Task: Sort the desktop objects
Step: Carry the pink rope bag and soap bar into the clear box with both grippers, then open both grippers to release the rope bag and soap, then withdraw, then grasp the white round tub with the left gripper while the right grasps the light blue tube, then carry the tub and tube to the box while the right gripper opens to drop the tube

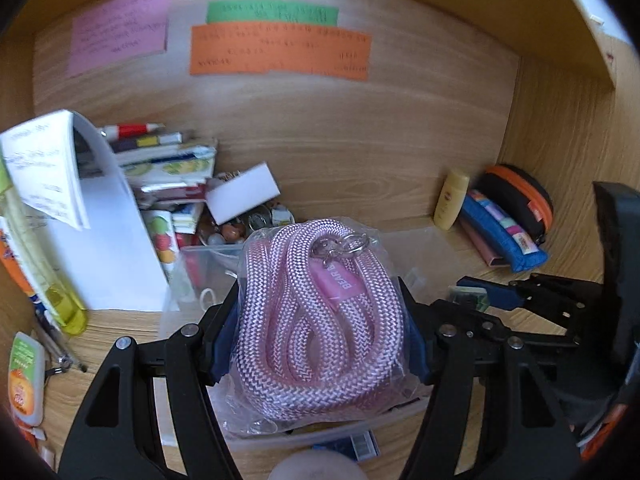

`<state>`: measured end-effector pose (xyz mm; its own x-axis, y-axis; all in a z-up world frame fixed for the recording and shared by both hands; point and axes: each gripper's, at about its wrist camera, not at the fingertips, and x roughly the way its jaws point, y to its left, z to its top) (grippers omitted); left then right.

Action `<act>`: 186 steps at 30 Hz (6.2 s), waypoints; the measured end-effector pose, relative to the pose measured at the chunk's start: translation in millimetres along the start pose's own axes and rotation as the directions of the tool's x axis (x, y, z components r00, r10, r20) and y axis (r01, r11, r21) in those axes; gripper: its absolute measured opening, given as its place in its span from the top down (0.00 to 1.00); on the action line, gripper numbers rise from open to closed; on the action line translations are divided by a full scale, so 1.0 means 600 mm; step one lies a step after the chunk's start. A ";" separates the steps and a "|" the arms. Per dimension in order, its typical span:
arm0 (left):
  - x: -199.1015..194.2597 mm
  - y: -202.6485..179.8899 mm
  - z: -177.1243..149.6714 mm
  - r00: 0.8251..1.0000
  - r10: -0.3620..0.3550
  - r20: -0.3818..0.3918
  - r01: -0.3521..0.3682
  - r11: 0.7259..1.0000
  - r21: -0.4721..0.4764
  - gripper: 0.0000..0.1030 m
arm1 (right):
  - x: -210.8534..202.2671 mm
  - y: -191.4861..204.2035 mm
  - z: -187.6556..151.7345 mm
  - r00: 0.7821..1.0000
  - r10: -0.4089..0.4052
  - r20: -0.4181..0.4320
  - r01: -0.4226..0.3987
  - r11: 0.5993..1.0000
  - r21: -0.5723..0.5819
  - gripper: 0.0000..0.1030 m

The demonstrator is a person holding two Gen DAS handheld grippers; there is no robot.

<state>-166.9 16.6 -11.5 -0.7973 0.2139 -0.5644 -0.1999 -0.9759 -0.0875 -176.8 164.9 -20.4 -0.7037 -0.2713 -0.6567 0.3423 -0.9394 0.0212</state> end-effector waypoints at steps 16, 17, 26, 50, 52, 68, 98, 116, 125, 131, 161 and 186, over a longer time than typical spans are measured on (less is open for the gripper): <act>0.025 -0.006 -0.004 0.999 -0.021 -0.037 0.022 1.000 0.010 0.35 | -0.004 0.017 -0.004 0.999 -0.037 0.019 0.039 0.997 -0.065 0.64; 0.016 -0.006 -0.002 0.999 -0.023 -0.022 0.023 1.000 0.012 0.35 | -0.008 0.017 -0.004 0.999 -0.043 0.025 0.044 0.997 -0.064 0.61; -0.070 -0.003 0.016 0.995 -0.006 0.100 0.004 1.000 0.017 0.23 | -0.075 0.030 -0.004 0.988 -0.095 0.119 0.104 0.992 -0.066 0.32; -0.136 0.036 -0.096 0.999 0.016 0.045 -0.014 0.998 -0.057 0.07 | -0.148 0.045 -0.115 0.987 -0.139 0.078 0.140 0.990 -0.015 0.12; -0.128 0.037 -0.111 1.000 0.012 0.013 -0.011 0.998 -0.061 0.07 | -0.143 0.046 -0.126 0.988 -0.141 0.057 0.143 0.990 -0.017 0.12; -0.060 0.021 -0.177 0.985 -0.035 -0.167 0.021 0.996 -0.081 0.07 | -0.100 0.050 -0.219 0.989 -0.085 -0.121 0.087 0.996 0.009 0.12; -0.029 0.024 -0.173 0.971 -0.051 -0.233 0.035 0.997 -0.073 0.37 | -0.092 0.042 -0.228 0.991 -0.056 -0.122 0.064 0.996 0.060 0.31; -0.102 0.038 -0.162 0.996 -0.011 -0.087 0.002 0.995 -0.105 0.37 | -0.135 0.029 -0.168 0.998 -0.057 -0.006 0.057 0.996 0.069 0.31; -0.147 0.058 -0.126 1.000 0.003 0.010 -0.001 0.992 -0.123 0.37 | -0.147 0.024 -0.123 0.997 -0.052 0.059 0.048 0.997 0.061 0.31; -0.155 0.066 -0.100 0.999 0.009 0.043 -0.003 0.992 -0.123 0.37 | -0.149 0.026 -0.089 0.994 -0.038 0.099 0.033 0.998 0.055 0.31; -0.108 0.085 -0.136 0.994 -0.049 -0.098 0.038 0.993 -0.116 0.28 | 0.004 0.020 -0.016 1.000 -0.024 0.002 0.024 0.999 0.037 0.31; -0.066 0.053 -0.199 0.966 0.010 -0.258 -0.033 0.996 -0.086 0.18 | -0.014 0.071 -0.017 0.998 -0.070 0.004 0.070 0.997 -0.018 0.20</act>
<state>-73.4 -28.1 -90.1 -0.6254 0.1858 -0.7579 -0.1234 -0.9826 -0.1391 -150.0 129.6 -21.6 -0.7286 -0.2058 -0.6533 0.3034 -0.9521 -0.0385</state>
